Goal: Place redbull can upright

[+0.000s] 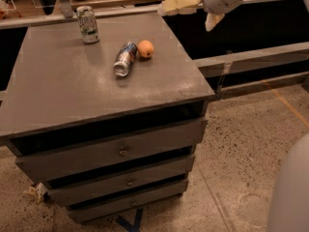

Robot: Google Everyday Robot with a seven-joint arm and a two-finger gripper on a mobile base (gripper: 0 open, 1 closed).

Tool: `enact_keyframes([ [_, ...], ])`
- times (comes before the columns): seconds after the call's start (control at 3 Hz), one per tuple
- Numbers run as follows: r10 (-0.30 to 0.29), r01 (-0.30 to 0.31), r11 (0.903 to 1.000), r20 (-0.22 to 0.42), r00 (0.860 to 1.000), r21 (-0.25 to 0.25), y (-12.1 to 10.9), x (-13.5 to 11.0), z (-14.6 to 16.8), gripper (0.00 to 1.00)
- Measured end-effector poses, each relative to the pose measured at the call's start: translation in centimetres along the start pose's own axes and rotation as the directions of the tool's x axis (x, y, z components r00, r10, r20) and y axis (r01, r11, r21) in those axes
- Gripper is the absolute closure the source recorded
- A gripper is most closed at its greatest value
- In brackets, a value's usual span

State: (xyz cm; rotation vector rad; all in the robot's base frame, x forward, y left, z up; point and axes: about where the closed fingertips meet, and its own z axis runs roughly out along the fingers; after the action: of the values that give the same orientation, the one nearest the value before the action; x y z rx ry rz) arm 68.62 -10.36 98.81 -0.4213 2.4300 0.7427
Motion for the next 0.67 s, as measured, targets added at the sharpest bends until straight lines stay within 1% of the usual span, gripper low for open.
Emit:
enact_keyframes([
  [0.33, 0.045, -0.046, 0.9964, -0.008, 0.999, -0.071, 2.1, -1.6, 3.8, 0.0],
  [0.67, 0.101, -0.104, 0.9885, -0.032, 0.994, -0.11, 5.1, -2.8, 7.6, 0.0],
])
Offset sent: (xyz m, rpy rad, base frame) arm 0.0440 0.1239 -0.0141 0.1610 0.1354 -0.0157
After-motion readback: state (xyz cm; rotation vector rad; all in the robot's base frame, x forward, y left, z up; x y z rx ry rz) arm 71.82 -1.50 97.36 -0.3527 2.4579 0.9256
